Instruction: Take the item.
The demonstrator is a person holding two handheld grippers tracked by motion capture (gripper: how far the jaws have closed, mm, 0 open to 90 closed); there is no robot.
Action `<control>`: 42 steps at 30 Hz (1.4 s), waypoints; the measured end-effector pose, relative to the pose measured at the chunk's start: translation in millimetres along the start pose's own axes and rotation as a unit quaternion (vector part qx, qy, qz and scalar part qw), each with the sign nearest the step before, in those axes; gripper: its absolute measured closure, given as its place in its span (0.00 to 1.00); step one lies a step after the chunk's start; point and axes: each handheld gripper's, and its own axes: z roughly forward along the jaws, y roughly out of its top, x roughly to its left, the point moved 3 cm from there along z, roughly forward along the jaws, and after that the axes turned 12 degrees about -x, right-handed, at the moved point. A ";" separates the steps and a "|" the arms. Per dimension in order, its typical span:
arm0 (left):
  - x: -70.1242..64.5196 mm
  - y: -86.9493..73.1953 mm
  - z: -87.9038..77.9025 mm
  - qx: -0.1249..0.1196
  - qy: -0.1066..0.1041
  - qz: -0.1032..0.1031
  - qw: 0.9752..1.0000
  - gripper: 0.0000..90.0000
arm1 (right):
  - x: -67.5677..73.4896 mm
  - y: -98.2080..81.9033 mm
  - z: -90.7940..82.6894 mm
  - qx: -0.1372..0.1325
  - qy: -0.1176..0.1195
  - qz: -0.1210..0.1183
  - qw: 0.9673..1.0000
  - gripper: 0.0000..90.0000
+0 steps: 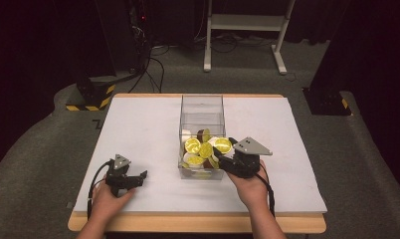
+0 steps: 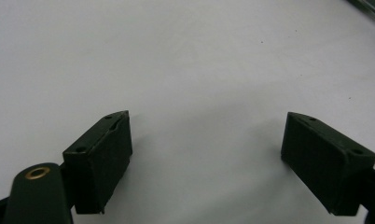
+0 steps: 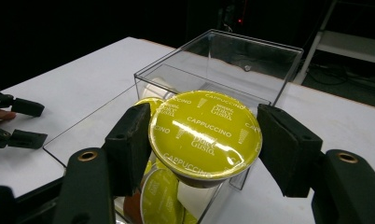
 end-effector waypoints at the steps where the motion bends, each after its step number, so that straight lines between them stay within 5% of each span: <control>1: 0.0 0.0 0.0 0.000 0.000 0.000 1.000 0.18 | -1.3 0.4 -0.7 0.000 -0.002 0.001 1.000 0.42; 22: 0.1 0.1 -0.1 0.001 0.000 0.000 1.000 0.18 | -25.5 2.4 -10.4 -0.008 -0.038 0.007 0.999 0.42; 42: 0.0 0.0 0.0 0.000 0.000 0.000 1.000 0.18 | -64.2 -5.6 -16.8 -0.003 -0.093 0.023 0.995 0.42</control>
